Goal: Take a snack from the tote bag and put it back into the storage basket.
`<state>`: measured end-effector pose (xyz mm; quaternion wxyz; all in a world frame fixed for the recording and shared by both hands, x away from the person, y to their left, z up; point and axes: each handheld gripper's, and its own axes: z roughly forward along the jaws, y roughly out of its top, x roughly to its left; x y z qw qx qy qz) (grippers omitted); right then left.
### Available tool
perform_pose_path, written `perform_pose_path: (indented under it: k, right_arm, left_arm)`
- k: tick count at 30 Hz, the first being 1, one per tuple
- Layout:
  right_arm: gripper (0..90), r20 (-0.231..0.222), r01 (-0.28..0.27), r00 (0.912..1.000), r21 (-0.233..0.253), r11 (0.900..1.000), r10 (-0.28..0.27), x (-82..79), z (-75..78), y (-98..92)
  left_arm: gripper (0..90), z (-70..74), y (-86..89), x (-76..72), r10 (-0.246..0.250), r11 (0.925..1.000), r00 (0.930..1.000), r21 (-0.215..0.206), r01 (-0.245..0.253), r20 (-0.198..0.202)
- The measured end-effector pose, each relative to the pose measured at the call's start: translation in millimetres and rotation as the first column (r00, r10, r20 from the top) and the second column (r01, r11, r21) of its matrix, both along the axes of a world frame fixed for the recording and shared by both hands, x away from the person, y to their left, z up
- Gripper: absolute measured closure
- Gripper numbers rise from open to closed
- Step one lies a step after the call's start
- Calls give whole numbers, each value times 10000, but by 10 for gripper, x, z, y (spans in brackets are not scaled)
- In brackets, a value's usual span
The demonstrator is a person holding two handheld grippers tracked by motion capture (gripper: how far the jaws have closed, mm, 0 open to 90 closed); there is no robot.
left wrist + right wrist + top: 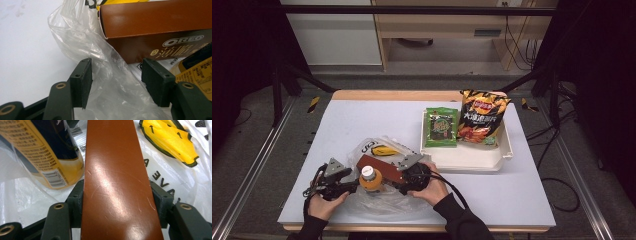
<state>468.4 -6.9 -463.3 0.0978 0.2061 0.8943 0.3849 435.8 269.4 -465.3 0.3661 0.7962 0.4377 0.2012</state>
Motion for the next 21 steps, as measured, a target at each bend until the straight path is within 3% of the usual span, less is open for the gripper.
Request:
perform_pose_path:
  k: [9, 21]
  right_arm:
    - [435, 76, -42, 10000, 165, 9999, 40, -21, 51, -29]
    - [436, 478, 136, 9987, 980, 9951, -184, -21, 267, -115]
  left_arm:
    - [413, -2, 3, 4, -11, 10000, 10000, -1, 11, -16]
    - [411, -2, 3, 4, -49, 10000, 10000, 52, 49, -29]
